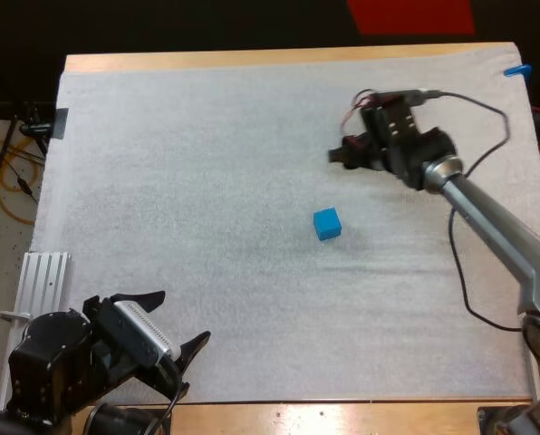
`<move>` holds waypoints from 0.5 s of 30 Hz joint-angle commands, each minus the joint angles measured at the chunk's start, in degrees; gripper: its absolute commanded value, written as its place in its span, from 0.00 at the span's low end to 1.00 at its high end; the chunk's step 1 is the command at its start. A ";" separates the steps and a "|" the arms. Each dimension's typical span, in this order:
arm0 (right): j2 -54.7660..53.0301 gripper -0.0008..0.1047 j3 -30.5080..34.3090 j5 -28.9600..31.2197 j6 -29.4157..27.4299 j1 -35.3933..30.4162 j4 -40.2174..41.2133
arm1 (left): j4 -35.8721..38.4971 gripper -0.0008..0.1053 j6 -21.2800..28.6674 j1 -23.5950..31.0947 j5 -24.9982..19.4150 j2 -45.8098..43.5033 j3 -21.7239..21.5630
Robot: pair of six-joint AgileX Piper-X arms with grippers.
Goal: Stack red cube on blue cube
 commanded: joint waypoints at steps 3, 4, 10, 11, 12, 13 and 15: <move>0.22 0.62 -0.67 2.48 3.41 -2.63 -0.26 | -0.59 0.72 0.44 -0.11 0.59 -0.02 -0.31; 0.34 0.62 -0.80 2.76 4.04 -2.89 -0.39 | -0.59 0.72 0.44 -0.11 0.59 -0.02 -0.31; 5.26 0.62 -4.69 5.61 10.67 -3.14 -0.19 | -0.94 0.72 0.44 -0.11 0.59 -0.02 -0.31; 6.34 0.62 -5.86 7.13 11.84 -3.14 0.64 | -1.04 0.72 0.44 -0.11 0.59 -0.02 -0.31; 7.62 0.62 -7.32 8.59 13.19 -3.14 2.06 | -1.03 0.72 0.44 -0.11 0.59 -0.02 -0.31; 8.01 0.62 -8.04 9.03 13.51 -3.14 2.76 | -1.03 0.72 0.44 -0.11 0.59 -0.02 -0.31; 10.26 0.62 -10.68 9.67 14.40 -3.65 4.30 | -1.03 0.72 0.44 -0.11 0.59 -0.02 -0.31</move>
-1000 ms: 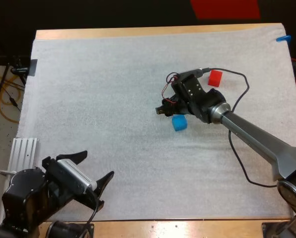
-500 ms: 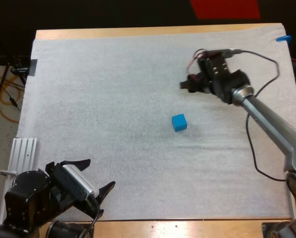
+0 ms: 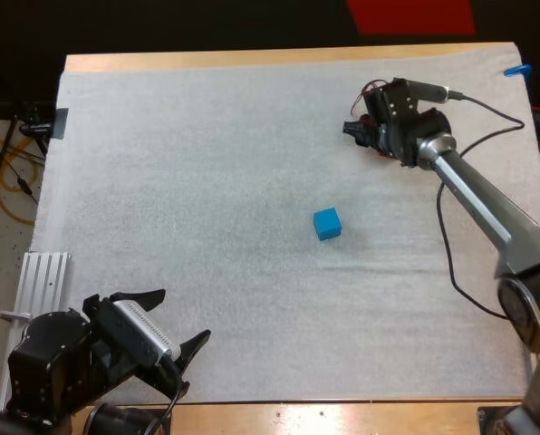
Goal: Stack red cube on blue cube
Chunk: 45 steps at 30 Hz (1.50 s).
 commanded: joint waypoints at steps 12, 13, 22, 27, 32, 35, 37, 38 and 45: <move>5.68 0.62 -5.84 1.96 2.92 -1.93 4.60 | -0.47 0.72 0.25 -0.11 0.53 -0.02 -0.31; 5.75 0.62 -5.84 1.76 2.94 -2.26 4.60 | -0.47 0.72 0.25 -0.11 0.53 -0.02 -0.31; 7.72 0.62 -5.84 -2.22 2.81 -3.52 3.26 | -0.47 0.72 0.25 -0.11 0.53 -0.02 -0.31; 8.93 0.62 -5.95 -4.89 2.81 -3.52 2.31 | -0.47 0.72 0.56 -0.11 0.53 -0.02 -0.31; 9.32 0.56 -5.95 -4.94 2.81 -3.52 2.90 | -0.47 0.72 0.56 -0.11 0.53 -0.02 -0.31; 9.32 0.42 -5.95 -5.12 2.49 -3.52 3.01 | -0.47 0.72 0.56 -0.11 0.53 -0.02 -0.31; 9.32 0.36 -5.95 -5.19 2.27 -3.52 3.20 | -0.47 0.72 0.56 -0.11 0.53 -0.02 -0.31; 9.32 0.33 -5.95 -5.19 1.41 -3.52 3.26 | -0.47 0.72 0.56 -0.11 0.53 -0.02 -0.31; 5.77 0.32 -5.95 -5.07 -5.19 -3.52 4.11 | -0.47 0.72 0.56 -0.11 0.53 -0.02 -0.31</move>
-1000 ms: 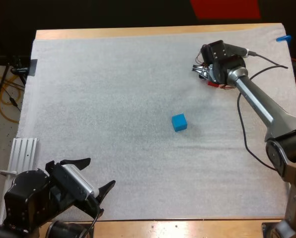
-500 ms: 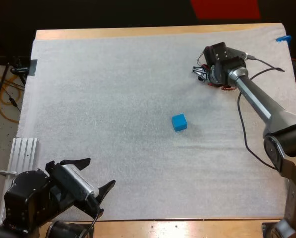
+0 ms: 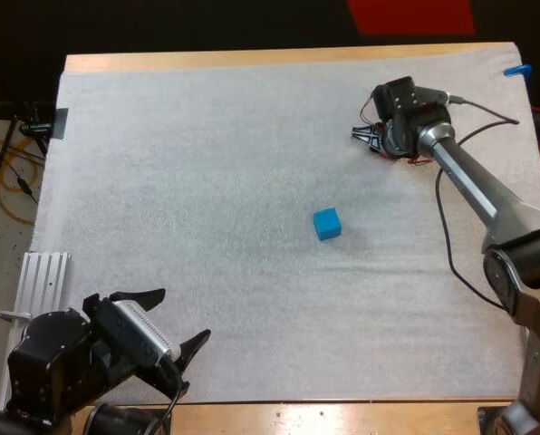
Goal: Stack red cube on blue cube
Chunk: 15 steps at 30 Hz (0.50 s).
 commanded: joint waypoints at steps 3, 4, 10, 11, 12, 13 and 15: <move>-5.89 0.32 -0.35 0.03 -7.21 -0.06 1.02 | -0.24 0.72 0.33 -0.11 0.53 -0.02 -0.31; -6.71 0.32 -0.35 0.03 -9.04 -0.06 1.17 | -0.24 0.72 0.33 -0.11 0.53 -0.02 -0.31; -15.06 0.32 -0.35 -1.46 -15.30 -0.06 3.72 | -0.24 0.72 0.33 -0.11 0.53 -0.02 -0.31; -16.84 0.32 -0.35 -2.55 -15.28 -0.06 4.19 | -0.24 0.72 0.33 -0.11 0.53 -0.02 -0.31; -18.44 0.32 -0.35 -3.40 -15.51 -0.06 4.65 | -0.24 0.72 0.33 -0.11 0.53 -0.02 -0.31; -19.23 0.32 -0.35 -3.65 -15.67 0.04 5.00 | -0.24 0.72 0.33 -0.11 0.53 -0.02 -0.31; -21.91 0.32 -0.35 -4.32 -15.66 0.57 7.08 | -0.24 0.72 0.33 -0.11 0.53 -0.02 -0.31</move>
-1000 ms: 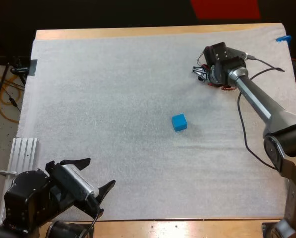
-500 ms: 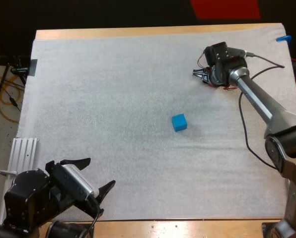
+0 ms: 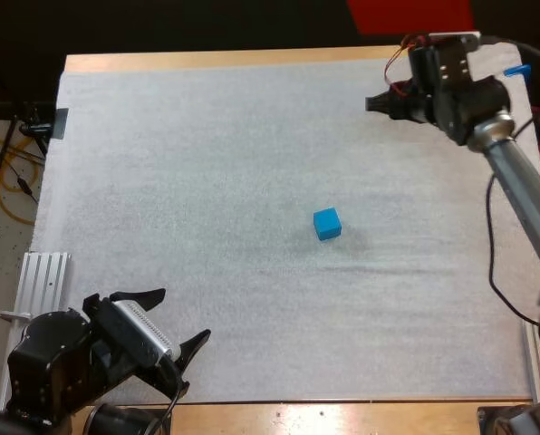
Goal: Stack red cube on blue cube
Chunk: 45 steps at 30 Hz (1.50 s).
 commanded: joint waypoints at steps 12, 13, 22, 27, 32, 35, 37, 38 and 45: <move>-10.18 0.32 6.19 -1.29 0.83 9.38 6.33 | -0.24 0.72 0.33 -0.11 0.53 -0.02 -0.31; -10.31 0.32 6.75 -1.29 0.95 9.99 6.14 | -0.24 0.72 0.33 -0.11 0.53 -0.02 -0.31; -10.66 0.32 13.90 -1.29 3.12 16.81 1.08 | -0.24 0.72 0.33 -0.11 0.53 -0.02 -0.31; -10.66 0.32 18.46 -1.40 4.49 17.10 -3.50 | -0.24 0.72 0.33 -0.11 0.53 -0.02 -0.31; -9.51 0.32 19.10 -3.39 4.73 17.10 -5.00 | -0.24 0.72 0.33 -0.11 0.53 -0.02 -0.31; -8.25 0.32 19.10 -4.21 5.38 17.10 -5.02 | -0.24 0.72 0.33 -0.11 0.53 -0.02 -0.31; -7.59 0.32 19.10 -4.81 6.01 17.10 -4.76 | -0.24 0.72 0.33 -0.11 0.53 -0.02 -0.31; -7.15 0.32 19.10 -5.30 6.20 17.10 -4.68 | -0.24 0.72 0.33 -0.11 0.53 -0.02 -0.31; -4.32 0.32 19.10 -3.82 6.18 19.36 -4.88 | -0.24 0.72 0.33 -0.11 0.53 -0.02 -0.31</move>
